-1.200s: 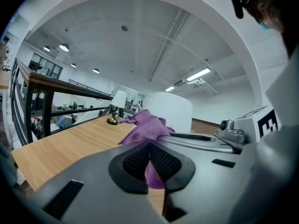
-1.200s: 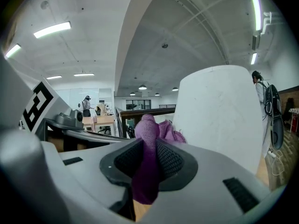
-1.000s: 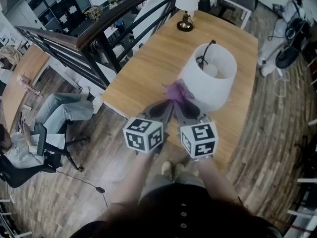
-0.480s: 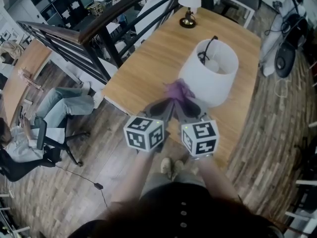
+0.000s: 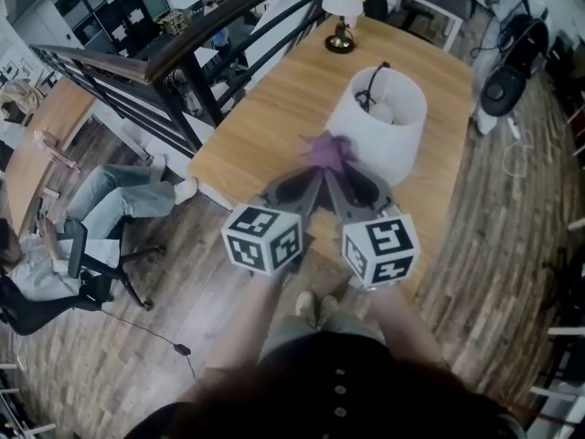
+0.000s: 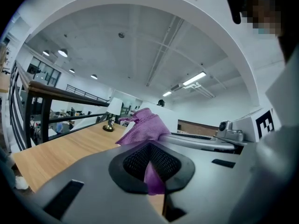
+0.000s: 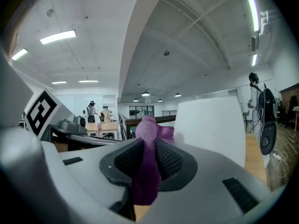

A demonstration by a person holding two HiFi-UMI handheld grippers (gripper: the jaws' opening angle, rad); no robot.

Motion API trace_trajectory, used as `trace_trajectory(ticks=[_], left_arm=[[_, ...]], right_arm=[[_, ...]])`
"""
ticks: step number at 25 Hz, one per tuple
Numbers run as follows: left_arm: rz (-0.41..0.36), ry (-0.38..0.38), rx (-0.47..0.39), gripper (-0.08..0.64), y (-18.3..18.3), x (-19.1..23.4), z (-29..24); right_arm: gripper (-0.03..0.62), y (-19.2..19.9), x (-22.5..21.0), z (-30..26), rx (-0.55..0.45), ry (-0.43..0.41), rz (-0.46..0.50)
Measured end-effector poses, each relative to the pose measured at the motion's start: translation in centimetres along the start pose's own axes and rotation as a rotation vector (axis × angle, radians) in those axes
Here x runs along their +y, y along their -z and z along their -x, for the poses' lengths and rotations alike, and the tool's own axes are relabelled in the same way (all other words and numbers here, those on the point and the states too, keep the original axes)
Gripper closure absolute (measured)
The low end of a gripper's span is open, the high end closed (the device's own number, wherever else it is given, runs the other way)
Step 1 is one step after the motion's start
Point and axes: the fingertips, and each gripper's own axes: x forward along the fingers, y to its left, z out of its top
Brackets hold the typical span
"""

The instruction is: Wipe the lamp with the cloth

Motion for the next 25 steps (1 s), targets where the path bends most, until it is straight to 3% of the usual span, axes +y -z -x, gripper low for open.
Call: trace_trajectory(ticks=[7,16,25], left_arm=[[-0.025,0.048,-0.058,0.551,-2.7,-2.2,-0.2],[-0.113,0.117,-0.117,0.551,-6.8,-5.0,-1.0],[-0.158,0.167,-0.155,0.551,-8.9,-6.6,-1.9]], right_arm=[[0.506,-3.5,-1.5,2.2,-0.101,0.048,0.052],[0.506,-8.3,-3.7,4.6,-0.209,0.133,0.114],[0.506,-10.1,-4.9,5.6,-0.261,0.169,0.135]])
